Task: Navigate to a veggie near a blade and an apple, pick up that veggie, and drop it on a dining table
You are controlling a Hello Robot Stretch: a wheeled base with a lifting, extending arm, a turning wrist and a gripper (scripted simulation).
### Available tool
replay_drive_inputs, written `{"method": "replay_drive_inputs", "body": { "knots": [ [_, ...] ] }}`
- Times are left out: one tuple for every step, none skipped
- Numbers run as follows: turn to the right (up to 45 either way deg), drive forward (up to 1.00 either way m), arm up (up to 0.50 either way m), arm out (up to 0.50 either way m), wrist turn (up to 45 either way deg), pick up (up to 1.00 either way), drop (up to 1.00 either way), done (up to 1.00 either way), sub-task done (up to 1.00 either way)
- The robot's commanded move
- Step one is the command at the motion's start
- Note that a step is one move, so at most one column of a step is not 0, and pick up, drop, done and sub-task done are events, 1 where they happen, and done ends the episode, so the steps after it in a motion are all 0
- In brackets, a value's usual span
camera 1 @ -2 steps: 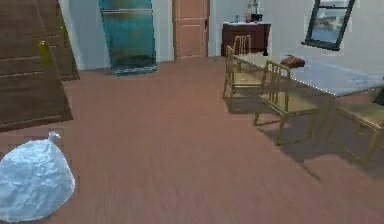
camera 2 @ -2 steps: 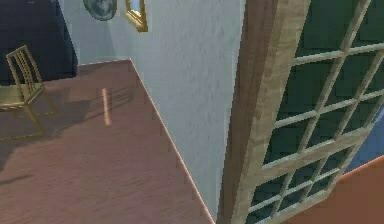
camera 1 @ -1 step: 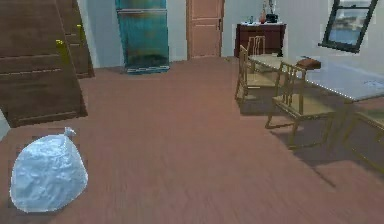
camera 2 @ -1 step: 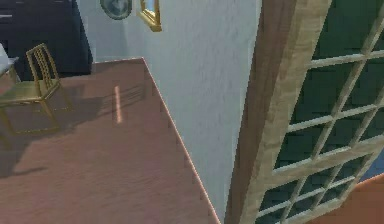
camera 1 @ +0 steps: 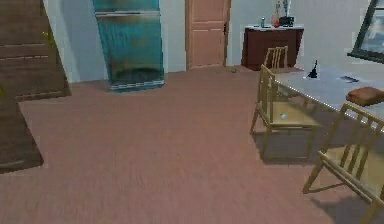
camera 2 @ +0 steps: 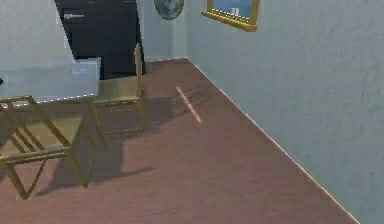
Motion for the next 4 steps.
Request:
{"method": "replay_drive_inputs", "body": {
  "knots": [
    [0.0, 1.00, 0.00, 0.00, 0.0, 0.00, 0.00, 0.00, 0.00],
    [0.0, 0.60, 0.00, 0.00, 0.0, 0.00, 0.00, 0.00, 0.00],
    [12.0, 0.00, 0.00, 0.00, 0.0, 0.00, 0.00, 0.00, 0.00],
    [0.0, 1.00, 0.00, 0.00, 0.0, 0.00, 0.00, 0.00, 0.00]
  ]
}}
